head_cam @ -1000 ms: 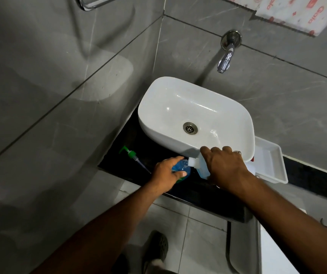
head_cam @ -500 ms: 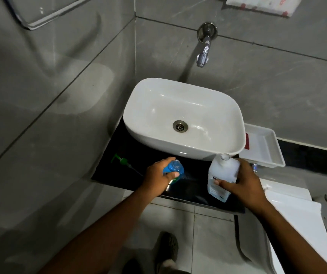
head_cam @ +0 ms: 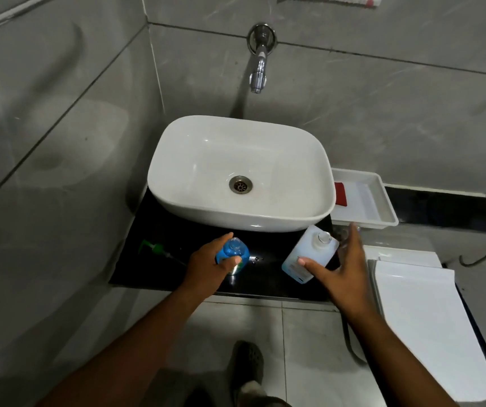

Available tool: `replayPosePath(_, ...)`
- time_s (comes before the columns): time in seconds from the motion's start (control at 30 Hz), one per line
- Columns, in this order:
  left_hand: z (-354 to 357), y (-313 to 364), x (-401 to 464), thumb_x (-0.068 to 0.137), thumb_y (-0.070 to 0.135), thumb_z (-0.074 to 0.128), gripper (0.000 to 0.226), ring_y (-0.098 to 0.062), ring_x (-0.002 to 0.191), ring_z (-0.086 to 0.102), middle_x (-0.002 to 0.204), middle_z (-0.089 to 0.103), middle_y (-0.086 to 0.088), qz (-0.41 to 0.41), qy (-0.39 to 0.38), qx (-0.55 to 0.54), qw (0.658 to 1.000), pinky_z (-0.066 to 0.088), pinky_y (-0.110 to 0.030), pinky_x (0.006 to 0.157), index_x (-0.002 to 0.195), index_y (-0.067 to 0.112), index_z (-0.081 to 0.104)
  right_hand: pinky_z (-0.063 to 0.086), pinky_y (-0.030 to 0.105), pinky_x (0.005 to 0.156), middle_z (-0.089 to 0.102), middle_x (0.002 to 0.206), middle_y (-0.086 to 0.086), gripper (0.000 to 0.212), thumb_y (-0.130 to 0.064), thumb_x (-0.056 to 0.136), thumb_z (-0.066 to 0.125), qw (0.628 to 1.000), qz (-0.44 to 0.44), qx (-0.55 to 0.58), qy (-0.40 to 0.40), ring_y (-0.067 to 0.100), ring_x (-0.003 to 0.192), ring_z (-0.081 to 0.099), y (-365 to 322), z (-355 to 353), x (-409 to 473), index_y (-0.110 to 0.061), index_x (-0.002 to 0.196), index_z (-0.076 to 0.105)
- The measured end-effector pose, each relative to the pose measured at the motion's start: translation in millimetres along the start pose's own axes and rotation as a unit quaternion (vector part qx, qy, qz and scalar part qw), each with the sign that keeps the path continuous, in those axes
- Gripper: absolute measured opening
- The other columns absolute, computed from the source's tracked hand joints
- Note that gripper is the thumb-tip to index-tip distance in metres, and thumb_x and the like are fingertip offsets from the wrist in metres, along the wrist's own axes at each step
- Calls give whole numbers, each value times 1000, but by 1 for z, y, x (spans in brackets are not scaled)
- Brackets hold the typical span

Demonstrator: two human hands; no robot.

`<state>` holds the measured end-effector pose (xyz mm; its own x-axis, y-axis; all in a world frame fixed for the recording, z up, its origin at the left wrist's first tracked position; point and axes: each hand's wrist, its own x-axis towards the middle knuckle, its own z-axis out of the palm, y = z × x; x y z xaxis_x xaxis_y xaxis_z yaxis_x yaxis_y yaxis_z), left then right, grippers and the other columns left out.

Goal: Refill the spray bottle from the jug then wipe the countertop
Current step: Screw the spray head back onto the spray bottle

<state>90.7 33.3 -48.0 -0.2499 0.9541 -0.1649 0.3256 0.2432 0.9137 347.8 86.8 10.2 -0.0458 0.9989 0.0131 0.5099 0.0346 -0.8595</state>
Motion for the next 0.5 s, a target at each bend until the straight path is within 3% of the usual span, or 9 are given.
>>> replayPosePath(0.07,-5,-3,-2,80,31,73,76,-2,120,40,131,41,15,-5,8,-5,1000,38,-8,88,144,29,33,34,34,113,23,154,-14,110,-60,60,79,996,-64,-26,60,6,141,26,-28,3,-7,-38,148,16)
replayPosePath(0.13,-13,-8,-5,76,36,76,81,-5,121,40,132,40,14,-32,54,-34,997,41,-23,97,145,26,33,38,15,106,38,140,-17,89,-59,69,74,985,-158,-16,64,-1,130,39,-54,18,-15,-32,143,32)
replayPosePath(0.2,-27,-18,-8,78,37,74,62,-10,109,53,124,55,5,-71,149,-10,986,46,-28,87,132,16,52,44,18,101,48,130,-14,71,-49,77,72,976,-215,-15,-1,6,121,51,-66,45,-19,-24,138,44)
replayPosePath(0.3,-55,-33,-12,84,34,67,28,-26,92,64,88,63,-1,-162,242,0,957,42,-28,71,100,11,65,44,35,106,50,136,4,73,-32,78,77,974,-172,-68,-132,19,126,50,-61,87,-18,-14,140,43)
replayPosePath(0.37,-73,-44,-8,84,37,67,33,-37,89,64,81,62,-8,-230,256,-2,939,45,-32,67,89,5,64,38,33,109,46,142,7,83,-32,74,80,968,-115,-110,-196,22,130,45,-50,106,-11,-15,143,38)
replayPosePath(0.5,-87,-55,8,72,50,74,73,-40,100,64,112,64,-23,-334,246,-16,910,55,-45,82,118,-4,56,34,31,110,45,145,6,89,-32,72,82,958,-65,-140,-242,22,131,44,-29,124,0,-16,146,35)
